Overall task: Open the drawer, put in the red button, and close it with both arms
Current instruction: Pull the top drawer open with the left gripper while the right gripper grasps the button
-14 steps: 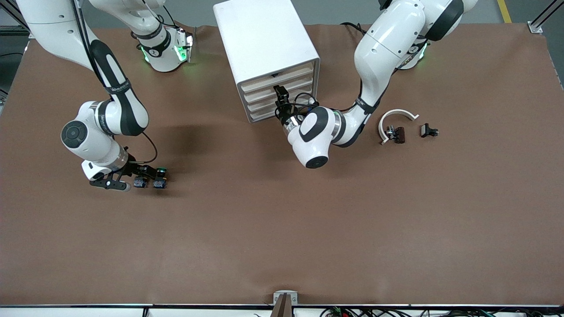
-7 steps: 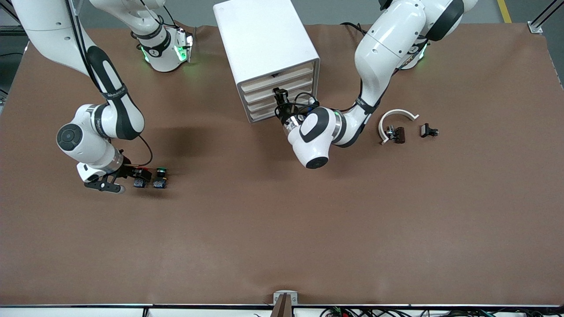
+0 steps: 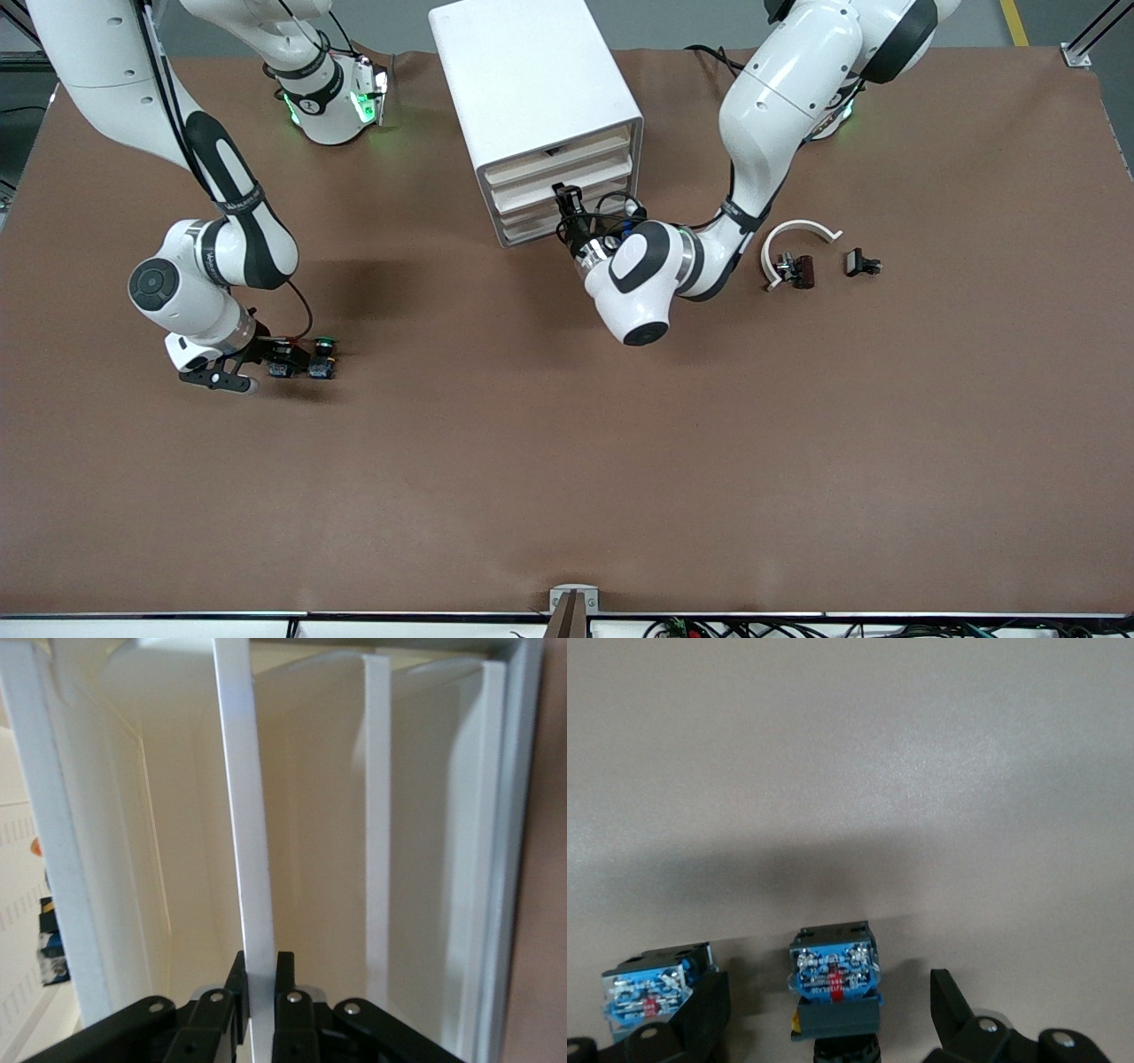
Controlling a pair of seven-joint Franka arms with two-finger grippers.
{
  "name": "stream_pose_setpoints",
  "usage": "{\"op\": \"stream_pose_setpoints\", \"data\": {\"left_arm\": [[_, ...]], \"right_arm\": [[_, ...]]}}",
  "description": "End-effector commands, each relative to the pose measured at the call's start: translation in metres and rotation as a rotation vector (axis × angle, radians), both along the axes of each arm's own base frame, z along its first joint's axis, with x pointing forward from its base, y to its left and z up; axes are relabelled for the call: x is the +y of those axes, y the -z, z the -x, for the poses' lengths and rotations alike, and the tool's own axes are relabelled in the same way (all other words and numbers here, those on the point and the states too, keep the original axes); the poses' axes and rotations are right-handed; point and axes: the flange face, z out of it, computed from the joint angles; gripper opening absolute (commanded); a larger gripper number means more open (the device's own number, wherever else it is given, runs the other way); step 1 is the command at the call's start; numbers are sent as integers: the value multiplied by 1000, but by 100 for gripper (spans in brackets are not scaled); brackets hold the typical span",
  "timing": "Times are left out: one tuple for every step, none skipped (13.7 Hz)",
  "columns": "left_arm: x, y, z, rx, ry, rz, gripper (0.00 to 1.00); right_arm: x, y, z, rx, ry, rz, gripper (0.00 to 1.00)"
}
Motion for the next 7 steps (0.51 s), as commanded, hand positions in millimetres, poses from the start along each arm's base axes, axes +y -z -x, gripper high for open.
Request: {"op": "stream_pose_setpoints", "data": {"left_arm": [[18, -5, -25, -15, -44, 14, 0], [24, -9, -36, -30, -57, 18, 0], [29, -12, -44, -38, -69, 22, 0], [32, -15, -50, -48, -78, 24, 0], [38, -15, -57, -57, -91, 21, 0], [42, -15, -62, -66, -99, 14, 0], [43, -19, -67, -79, -103, 19, 0]], "right_arm": [[-5, -1, -5, -5, -56, 1, 84], [-9, -1, -5, -4, -64, 2, 67], [-15, -1, -5, -4, -62, 3, 51], [-17, -1, -4, -4, -61, 3, 35], [-17, -1, -4, -4, -61, 3, 20], [-18, -1, -4, -2, -57, 2, 9], [-19, -1, -4, -1, -53, 2, 2]]}}
